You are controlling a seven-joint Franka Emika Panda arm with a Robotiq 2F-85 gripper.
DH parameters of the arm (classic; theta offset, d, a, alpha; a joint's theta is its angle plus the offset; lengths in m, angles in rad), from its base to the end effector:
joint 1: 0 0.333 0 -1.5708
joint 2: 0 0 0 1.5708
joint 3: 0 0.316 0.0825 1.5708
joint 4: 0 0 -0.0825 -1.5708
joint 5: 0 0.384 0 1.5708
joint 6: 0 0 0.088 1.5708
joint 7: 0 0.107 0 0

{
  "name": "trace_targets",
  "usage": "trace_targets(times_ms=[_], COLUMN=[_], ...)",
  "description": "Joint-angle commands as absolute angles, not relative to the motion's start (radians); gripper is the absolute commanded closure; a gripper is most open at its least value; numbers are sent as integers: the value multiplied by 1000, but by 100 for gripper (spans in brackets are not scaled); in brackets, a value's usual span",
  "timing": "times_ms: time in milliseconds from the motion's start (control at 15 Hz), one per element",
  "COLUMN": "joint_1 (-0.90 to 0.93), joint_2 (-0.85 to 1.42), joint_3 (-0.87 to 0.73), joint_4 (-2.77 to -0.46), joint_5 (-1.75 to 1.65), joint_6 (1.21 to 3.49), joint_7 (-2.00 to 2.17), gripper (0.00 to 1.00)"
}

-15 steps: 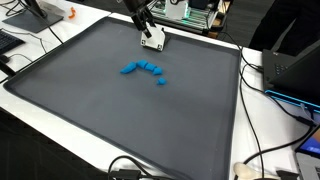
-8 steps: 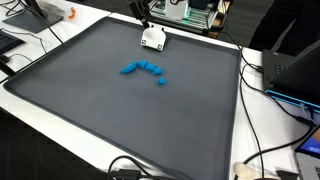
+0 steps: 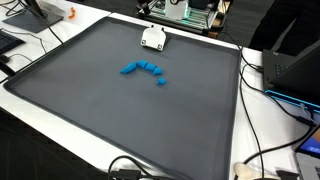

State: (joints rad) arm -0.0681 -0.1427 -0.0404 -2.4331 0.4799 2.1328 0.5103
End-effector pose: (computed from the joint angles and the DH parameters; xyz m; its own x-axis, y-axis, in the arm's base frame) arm 0.4528 -0.0290 0.3508 0.6049 -0.7154 -0.3499 -0.7947 -0.5703 -0.2079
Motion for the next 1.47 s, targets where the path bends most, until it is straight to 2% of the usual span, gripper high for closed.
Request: trace_targets(times_ms=[0, 867, 1400], joint_1=[-56, 14, 31], joint_2=[-132, -70, -56], joint_3=[-19, 34, 40], joint_4=[-2346, -2155, -2140], joint_5=[357, 141, 165], joint_6=[2051, 1985, 1999], joint_7=[481, 137, 75], gripper=[0, 0, 0])
